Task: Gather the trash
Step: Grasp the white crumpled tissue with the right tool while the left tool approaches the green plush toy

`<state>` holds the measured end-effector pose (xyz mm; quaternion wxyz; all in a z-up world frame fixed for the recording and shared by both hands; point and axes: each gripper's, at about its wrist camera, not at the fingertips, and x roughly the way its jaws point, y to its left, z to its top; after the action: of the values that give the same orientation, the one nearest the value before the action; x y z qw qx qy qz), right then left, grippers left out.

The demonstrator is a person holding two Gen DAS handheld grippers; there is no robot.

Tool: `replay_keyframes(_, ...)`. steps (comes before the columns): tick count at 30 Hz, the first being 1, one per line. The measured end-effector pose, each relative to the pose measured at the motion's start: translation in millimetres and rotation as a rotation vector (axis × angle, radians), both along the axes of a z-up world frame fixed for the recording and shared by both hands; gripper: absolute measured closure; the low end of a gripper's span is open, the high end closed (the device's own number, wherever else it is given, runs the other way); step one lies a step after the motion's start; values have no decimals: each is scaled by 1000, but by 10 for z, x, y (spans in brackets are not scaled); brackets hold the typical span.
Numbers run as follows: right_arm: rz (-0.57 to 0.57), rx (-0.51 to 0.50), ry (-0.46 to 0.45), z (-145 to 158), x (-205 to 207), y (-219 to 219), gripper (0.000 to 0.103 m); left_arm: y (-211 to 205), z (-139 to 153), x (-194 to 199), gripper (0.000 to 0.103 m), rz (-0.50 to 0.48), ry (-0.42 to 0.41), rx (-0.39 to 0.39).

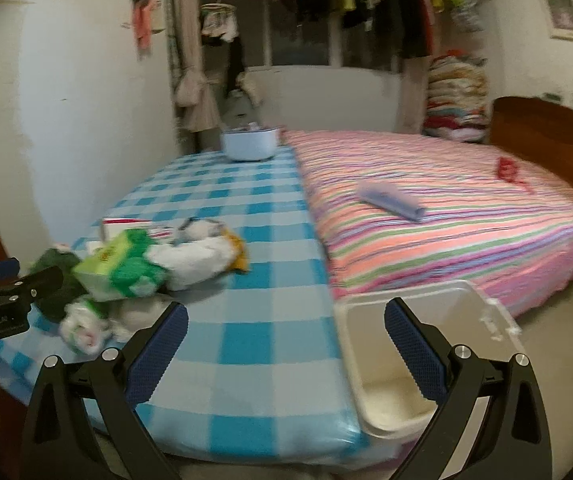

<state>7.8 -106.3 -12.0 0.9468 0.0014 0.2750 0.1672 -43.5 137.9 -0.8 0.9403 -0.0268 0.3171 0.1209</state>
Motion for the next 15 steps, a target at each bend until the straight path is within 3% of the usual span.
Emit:
replay_keyframes(7, 137, 40, 22, 21, 180, 439, 7, 499, -45, -23, 7, 70, 13, 11)
replay_keyframes(11, 218, 66, 42, 88, 306, 648, 7, 703, -124, 15, 7, 55, 37, -30)
replay_keyframes(15, 215, 37, 51, 106, 595, 758, 7, 778, -202, 115, 7, 25, 60, -54)
